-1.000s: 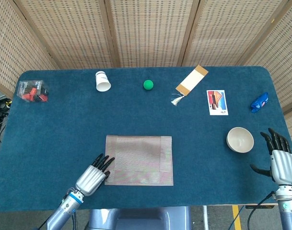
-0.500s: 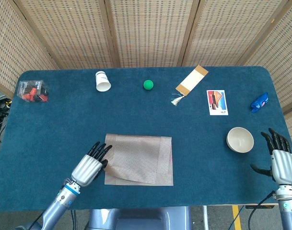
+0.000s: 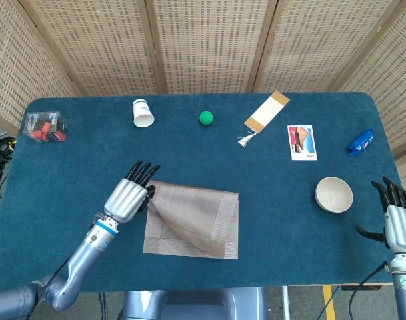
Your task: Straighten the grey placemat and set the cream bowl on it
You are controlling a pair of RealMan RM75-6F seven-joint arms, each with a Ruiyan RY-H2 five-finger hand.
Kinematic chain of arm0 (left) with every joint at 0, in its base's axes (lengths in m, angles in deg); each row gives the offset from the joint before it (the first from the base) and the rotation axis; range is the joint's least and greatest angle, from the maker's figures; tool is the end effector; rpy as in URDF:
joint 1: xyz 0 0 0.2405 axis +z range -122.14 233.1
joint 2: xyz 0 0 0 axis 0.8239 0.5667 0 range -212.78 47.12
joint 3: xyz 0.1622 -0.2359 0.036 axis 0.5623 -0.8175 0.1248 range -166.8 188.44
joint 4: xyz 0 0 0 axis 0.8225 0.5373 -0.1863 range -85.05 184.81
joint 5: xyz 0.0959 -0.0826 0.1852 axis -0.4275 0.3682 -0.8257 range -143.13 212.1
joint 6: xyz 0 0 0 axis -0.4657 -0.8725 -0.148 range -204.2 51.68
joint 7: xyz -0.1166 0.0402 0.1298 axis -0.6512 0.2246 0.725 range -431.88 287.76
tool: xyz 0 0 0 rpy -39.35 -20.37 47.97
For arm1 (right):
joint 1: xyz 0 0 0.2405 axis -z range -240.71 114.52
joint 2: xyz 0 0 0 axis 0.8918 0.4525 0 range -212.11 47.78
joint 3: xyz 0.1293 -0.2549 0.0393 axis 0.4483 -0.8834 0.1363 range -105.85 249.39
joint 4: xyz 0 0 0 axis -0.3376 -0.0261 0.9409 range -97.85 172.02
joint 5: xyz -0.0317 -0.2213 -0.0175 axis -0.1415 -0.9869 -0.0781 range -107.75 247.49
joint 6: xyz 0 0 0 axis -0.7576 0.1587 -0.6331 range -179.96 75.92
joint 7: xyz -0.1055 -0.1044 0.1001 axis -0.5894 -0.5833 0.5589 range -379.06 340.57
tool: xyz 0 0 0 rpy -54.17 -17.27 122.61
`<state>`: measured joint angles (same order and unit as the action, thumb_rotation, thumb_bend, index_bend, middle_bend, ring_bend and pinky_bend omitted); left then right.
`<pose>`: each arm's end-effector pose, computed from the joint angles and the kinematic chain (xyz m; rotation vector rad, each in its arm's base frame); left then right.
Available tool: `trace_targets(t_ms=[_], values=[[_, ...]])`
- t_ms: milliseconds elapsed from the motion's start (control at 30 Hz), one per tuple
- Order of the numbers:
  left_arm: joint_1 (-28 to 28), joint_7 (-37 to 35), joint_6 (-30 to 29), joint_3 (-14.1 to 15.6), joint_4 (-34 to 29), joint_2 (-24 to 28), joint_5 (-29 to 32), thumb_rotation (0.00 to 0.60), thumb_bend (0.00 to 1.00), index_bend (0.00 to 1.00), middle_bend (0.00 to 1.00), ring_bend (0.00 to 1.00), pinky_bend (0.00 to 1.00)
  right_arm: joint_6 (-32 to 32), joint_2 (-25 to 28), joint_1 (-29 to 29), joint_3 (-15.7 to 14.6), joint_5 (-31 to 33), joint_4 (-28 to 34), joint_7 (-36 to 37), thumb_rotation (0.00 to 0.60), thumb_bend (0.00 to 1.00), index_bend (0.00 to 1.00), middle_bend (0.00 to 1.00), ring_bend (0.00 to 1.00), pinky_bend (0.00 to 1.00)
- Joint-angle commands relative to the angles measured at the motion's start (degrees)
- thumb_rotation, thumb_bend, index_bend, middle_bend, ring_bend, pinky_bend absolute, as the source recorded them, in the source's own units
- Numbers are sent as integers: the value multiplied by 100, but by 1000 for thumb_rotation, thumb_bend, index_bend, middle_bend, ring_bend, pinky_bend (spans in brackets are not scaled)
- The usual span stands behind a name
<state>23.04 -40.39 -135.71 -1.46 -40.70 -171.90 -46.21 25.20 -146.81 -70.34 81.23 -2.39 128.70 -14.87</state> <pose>-0.1499 0.3509 -0.0304 -1.9198 -0.6243 -0.9752 -0.3729 -0.2568 0.1720 1.1712 -1.0629 0.8963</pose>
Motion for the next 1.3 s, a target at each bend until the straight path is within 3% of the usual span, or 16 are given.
trace_targets(t_ms=[33,167,367,900,1300], values=[[-312,132,223,-281,235,-121,320,600,545,604,0,0,0,-55,2,-13,38,89,-57,36,600,210,134,0,0,0],[-930,271,640,-848,873,-454,1087,600,545,605,0,0,0,-196,1,-36,111,308,-209,117,600,211,134,0,0,0],[-1492,470,840,-1095,1578,-678,1587,600,545,607,0,0,0,-362,-11,-63,139,475,-341,159,600,210,135,0,0,0],[-2675,843,1155,-1200,3614,-1396,2295,600,543,604,0,0,0,-481,-26,-109,188,548,-446,222,600,210,135,0,0,0],[-2997,1107,1154,-1018,4611,-1797,2490,600,529,587,0,0,0,-605,-38,-135,204,618,-537,298,600,210,134,0,0,0]])
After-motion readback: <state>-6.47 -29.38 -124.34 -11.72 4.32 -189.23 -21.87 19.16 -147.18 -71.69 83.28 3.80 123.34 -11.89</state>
